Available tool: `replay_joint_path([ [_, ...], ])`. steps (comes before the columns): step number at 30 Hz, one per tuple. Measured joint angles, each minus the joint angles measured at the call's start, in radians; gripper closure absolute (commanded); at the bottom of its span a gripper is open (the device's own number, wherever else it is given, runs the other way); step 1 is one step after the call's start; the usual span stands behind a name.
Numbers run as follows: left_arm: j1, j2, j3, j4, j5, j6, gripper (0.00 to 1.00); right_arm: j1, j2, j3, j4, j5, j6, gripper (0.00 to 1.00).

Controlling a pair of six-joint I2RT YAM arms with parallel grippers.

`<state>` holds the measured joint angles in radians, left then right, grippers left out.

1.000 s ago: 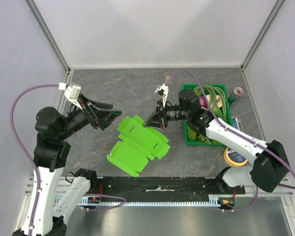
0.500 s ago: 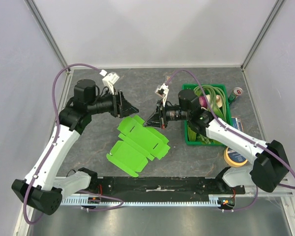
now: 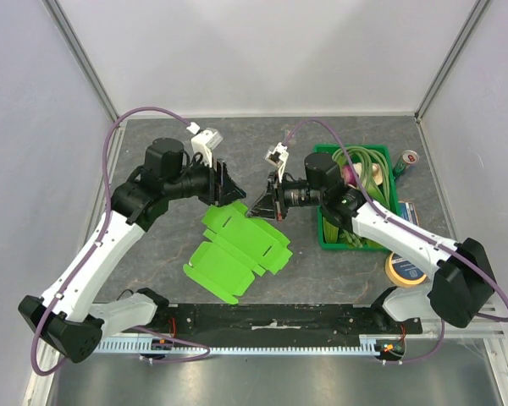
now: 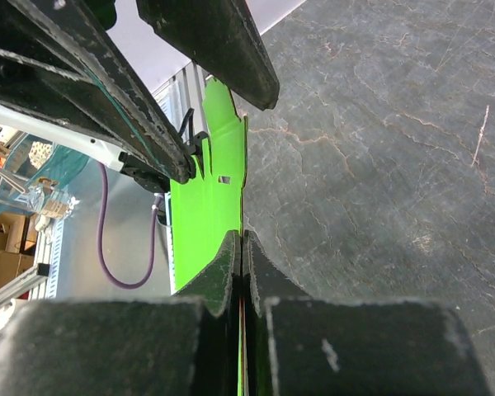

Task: Fold the paper box

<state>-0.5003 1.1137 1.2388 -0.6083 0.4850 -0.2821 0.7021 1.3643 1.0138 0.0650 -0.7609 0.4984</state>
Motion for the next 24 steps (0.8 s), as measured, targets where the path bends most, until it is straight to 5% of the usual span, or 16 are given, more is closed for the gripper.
replay_joint_path([
  [16,-0.034,-0.001,-0.015,-0.031,-0.061,-0.001,0.67,0.001,0.040,0.021,0.003,0.032,0.009,1.00],
  [19,-0.034,-0.019,-0.037,-0.024,-0.056,-0.010,0.49,0.001,0.043,0.021,0.014,0.039,0.023,1.00],
  [24,-0.034,-0.055,-0.044,-0.029,-0.103,-0.019,0.35,0.001,0.049,0.021,0.035,0.040,0.034,1.00],
])
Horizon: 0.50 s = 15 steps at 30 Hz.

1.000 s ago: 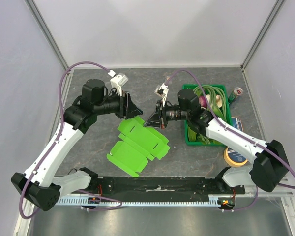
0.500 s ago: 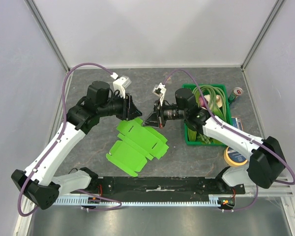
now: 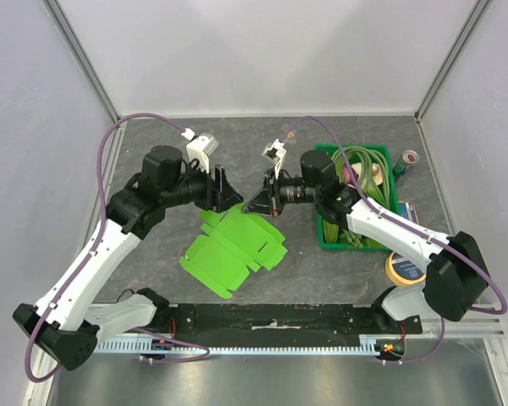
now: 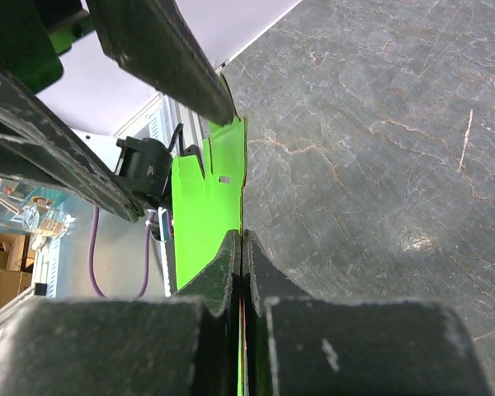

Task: Fold the paper box

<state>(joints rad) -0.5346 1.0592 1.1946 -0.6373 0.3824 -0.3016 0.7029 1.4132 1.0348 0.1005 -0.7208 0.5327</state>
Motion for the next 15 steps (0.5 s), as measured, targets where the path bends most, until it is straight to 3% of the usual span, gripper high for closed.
replay_joint_path([
  [8,0.000,0.043,0.072,-0.019,-0.042,0.001,0.35,0.000,0.003,0.000,0.002,-0.007,0.002,1.00],
  [15,0.000,0.094,0.077,-0.020,-0.032,0.001,0.43,0.000,0.002,0.000,0.001,-0.007,0.002,1.00],
])
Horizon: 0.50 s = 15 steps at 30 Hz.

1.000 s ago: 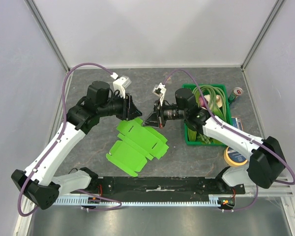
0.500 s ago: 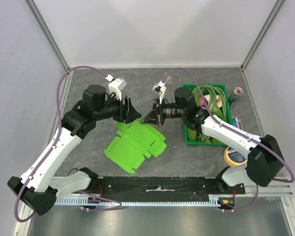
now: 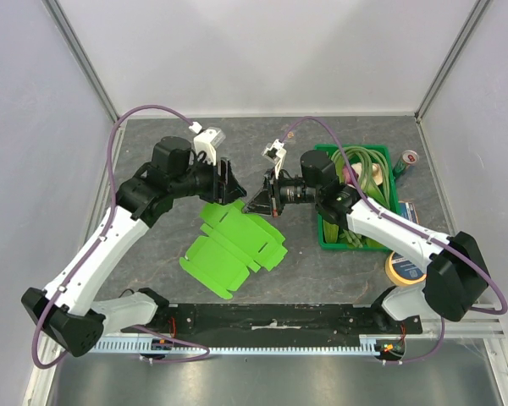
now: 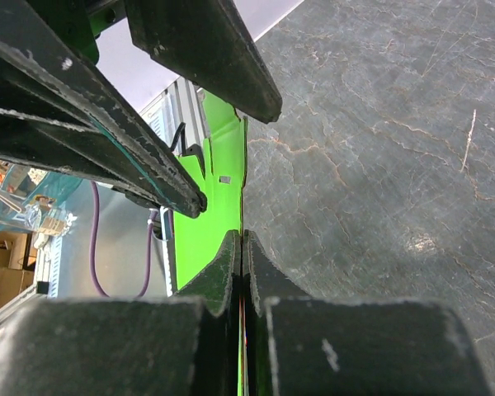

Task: Fold the paper box

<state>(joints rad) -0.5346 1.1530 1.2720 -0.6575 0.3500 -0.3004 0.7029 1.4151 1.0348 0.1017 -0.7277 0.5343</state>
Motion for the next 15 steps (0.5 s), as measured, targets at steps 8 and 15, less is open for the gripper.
replay_joint_path([
  [8,0.003,-0.018,-0.019,0.008,0.013,-0.002,0.59,0.000,-0.002,0.000,-0.006,0.016,0.015,1.00],
  [15,0.000,-0.050,-0.080,0.063,0.080,-0.035,0.60,0.000,-0.003,-0.035,0.072,0.050,0.119,1.00],
])
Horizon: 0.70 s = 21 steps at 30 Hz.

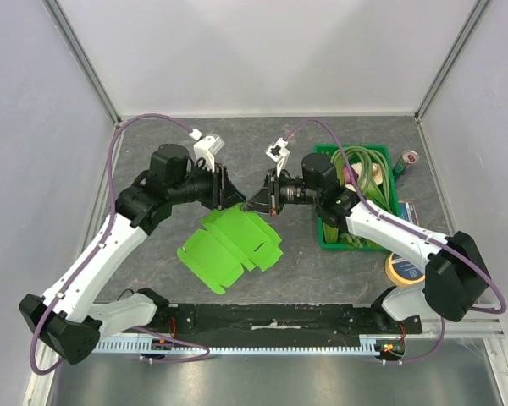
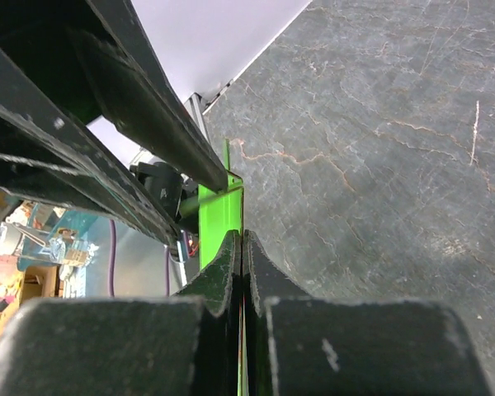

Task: Fold the paper box

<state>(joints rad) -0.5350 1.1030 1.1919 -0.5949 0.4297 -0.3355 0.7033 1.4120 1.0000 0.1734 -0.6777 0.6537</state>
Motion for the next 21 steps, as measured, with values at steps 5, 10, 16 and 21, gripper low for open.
replay_joint_path([
  [5,-0.002,-0.019,-0.047,0.033,0.027,-0.029,0.59,0.002,0.000,-0.031,0.066,0.010,0.077,1.00],
  [10,-0.003,-0.032,-0.063,0.049,0.044,-0.040,0.50,0.005,0.000,-0.053,0.117,0.010,0.122,1.00],
  [16,-0.002,-0.127,-0.060,0.016,-0.072,-0.044,0.25,-0.003,-0.015,-0.056,0.099,0.002,0.093,1.00],
  [21,0.060,-0.304,-0.080,0.001,-0.176,-0.049,0.23,-0.091,-0.075,-0.066,0.097,-0.046,0.096,1.00],
])
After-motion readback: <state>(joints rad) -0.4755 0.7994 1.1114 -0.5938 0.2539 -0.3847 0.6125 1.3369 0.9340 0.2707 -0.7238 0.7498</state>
